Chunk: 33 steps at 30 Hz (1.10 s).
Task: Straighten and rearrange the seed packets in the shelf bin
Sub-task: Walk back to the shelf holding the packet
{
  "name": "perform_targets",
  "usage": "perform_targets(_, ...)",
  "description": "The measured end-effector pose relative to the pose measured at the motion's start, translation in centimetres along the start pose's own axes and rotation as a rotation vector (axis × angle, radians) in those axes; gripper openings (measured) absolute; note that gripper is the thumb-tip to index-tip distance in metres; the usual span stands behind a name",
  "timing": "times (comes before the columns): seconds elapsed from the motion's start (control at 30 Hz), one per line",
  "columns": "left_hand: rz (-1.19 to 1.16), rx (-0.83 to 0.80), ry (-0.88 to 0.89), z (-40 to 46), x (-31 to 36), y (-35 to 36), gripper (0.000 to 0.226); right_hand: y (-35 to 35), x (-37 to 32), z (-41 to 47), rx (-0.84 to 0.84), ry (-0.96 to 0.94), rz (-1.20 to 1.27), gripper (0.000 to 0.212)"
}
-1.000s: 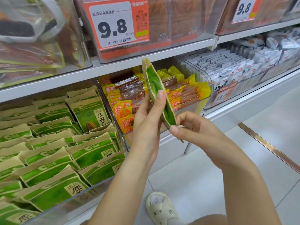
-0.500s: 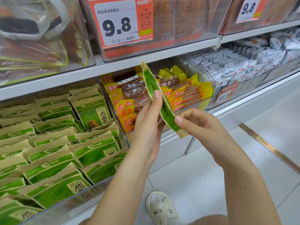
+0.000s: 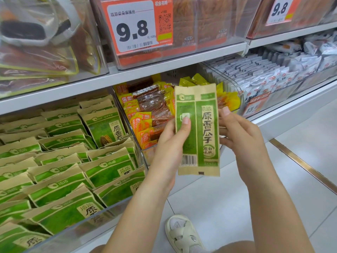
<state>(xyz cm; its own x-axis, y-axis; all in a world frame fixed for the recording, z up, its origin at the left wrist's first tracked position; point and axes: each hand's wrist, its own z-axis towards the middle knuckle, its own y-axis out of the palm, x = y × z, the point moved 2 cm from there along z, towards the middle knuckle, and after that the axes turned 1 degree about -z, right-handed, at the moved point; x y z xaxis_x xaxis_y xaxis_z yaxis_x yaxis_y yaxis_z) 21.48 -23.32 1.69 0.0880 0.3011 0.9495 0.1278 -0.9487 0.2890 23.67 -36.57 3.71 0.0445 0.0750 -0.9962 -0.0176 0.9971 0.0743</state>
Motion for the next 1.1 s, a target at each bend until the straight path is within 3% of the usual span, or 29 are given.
perform_targets(0.2, 0.098, -0.041, -0.031, 0.2, -0.3, 0.0, 0.025, 0.0, 0.0, 0.0, 0.043, -0.025, 0.011, 0.021)
perform_targets(0.37, 0.35, 0.167, 0.303, 0.3, -0.3, 0.1, 0.022, 0.3, 0.2, -0.2, 0.09, -0.152, -0.083, 0.03)
perform_targets(0.47, 0.466, 0.21, 0.399, 0.1, -0.5, 0.4, 0.012, 0.7, 0.3, -0.5, 0.062, -0.226, -0.149, 0.022)
perform_targets(0.57, 0.433, 0.239, 0.391, 0.0, -0.3, 0.5, 0.027, 0.9, 0.4, -0.6, 0.028, -0.269, -0.189, 0.02)
perform_targets(0.7, 0.468, 0.246, 0.407, 0.3, -0.3, 0.4, 0.03, 0.9, 0.4, -0.6, 0.026, -0.269, -0.18, 0.022)
perform_targets(1.1, 0.537, 0.253, 0.376, 0.4, -0.2, 0.3, 0.011, 1.0, 0.6, -0.3, 0.03, -0.246, -0.212, 0.022)
